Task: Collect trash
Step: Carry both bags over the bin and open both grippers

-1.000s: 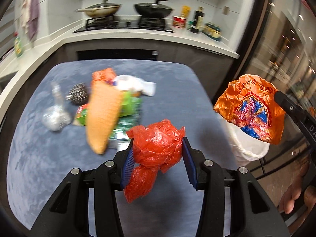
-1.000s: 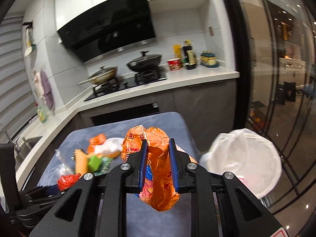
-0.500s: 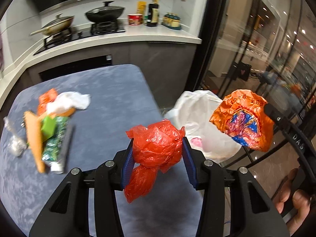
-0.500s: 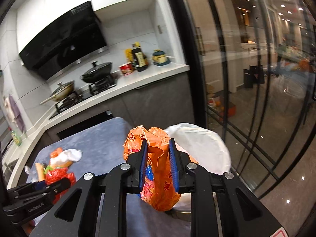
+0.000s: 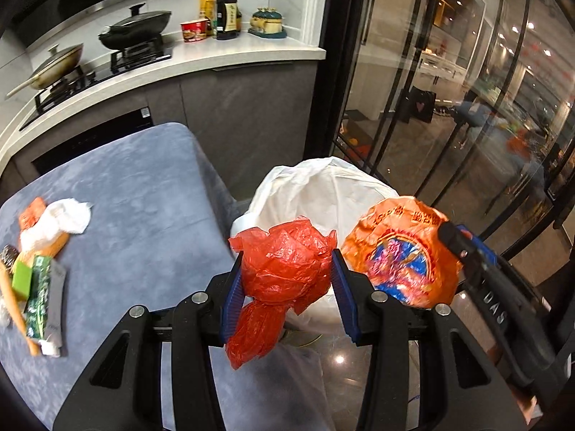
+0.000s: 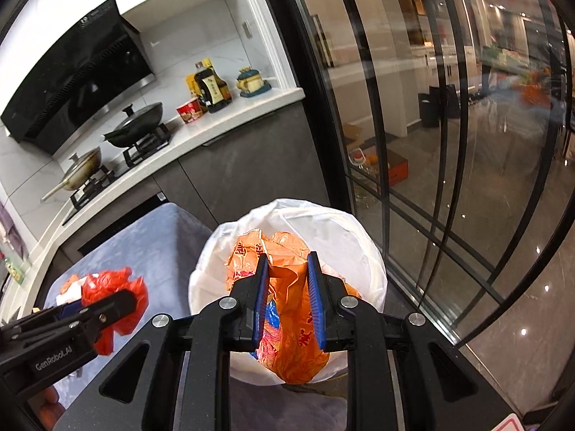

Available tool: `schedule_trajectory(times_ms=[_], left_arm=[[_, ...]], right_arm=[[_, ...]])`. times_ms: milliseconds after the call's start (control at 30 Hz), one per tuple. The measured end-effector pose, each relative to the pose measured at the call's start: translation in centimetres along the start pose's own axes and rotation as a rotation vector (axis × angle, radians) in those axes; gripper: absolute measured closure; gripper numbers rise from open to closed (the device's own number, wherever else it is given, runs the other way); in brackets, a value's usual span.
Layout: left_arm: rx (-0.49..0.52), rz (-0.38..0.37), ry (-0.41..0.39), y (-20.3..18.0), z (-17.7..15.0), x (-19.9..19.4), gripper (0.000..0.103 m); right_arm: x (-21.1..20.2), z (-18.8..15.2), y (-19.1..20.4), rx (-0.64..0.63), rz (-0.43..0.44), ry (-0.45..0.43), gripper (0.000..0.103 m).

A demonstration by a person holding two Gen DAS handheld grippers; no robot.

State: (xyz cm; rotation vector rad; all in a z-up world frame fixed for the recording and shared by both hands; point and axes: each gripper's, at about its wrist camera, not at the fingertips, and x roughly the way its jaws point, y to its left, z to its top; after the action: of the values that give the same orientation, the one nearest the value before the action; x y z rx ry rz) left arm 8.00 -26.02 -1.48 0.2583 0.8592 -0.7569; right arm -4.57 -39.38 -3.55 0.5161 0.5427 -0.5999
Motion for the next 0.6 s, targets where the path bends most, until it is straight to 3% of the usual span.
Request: schedule_trajectory(times_ms=[600], left_arm=[[0.051,0.014,0.051,-2.6,2.2,5.9,0.059]], right_arm=[[5.5,-0.1,-1.3,0.015,-0.023,0.076,0.083]])
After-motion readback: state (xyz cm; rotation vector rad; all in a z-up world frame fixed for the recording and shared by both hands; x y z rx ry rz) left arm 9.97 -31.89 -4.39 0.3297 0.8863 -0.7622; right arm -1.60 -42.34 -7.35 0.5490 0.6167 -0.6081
